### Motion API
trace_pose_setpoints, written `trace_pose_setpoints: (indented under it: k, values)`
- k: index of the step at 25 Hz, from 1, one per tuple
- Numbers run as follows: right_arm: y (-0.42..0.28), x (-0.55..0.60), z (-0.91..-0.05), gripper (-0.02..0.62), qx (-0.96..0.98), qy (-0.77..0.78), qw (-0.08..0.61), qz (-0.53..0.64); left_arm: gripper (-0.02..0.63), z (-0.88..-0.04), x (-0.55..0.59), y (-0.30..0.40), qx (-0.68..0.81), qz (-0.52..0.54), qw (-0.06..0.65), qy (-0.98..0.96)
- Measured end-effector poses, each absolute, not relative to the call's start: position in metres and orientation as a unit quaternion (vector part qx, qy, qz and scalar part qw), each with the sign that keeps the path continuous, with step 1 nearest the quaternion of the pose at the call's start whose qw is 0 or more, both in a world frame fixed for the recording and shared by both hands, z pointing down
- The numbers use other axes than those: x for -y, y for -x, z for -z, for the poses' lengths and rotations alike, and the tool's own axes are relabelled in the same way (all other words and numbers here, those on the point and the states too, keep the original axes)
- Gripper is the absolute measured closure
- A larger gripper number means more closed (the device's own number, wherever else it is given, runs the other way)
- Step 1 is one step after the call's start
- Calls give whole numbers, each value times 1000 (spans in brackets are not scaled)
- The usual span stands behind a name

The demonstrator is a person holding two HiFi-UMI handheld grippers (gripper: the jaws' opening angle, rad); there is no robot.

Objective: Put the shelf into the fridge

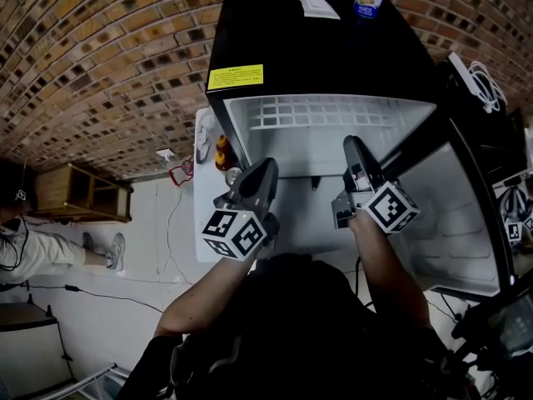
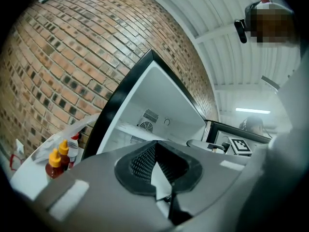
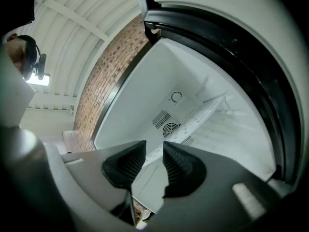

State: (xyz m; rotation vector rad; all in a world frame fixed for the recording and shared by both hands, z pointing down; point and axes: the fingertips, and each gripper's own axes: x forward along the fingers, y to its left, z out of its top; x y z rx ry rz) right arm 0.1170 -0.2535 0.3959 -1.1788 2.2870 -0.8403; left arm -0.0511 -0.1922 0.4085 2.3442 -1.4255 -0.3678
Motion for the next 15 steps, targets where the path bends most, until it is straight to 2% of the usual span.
trace_pose_setpoints:
  k: [2, 4, 8, 15]
  values:
    - [-111, 245, -394, 488, -835, 418, 205, 294, 606, -403, 186, 53, 503, 129, 179, -836]
    - [-106, 235, -392, 540, -847, 408, 192, 282, 606, -398, 180, 53, 498, 120, 165, -843]
    - [-98, 218, -388, 588, -871, 401, 153, 238, 606, -398, 172, 59, 504, 97, 151, -845]
    - [-87, 200, -381, 589, -901, 393, 94, 160, 606, -389, 159, 62, 495, 88, 133, -854]
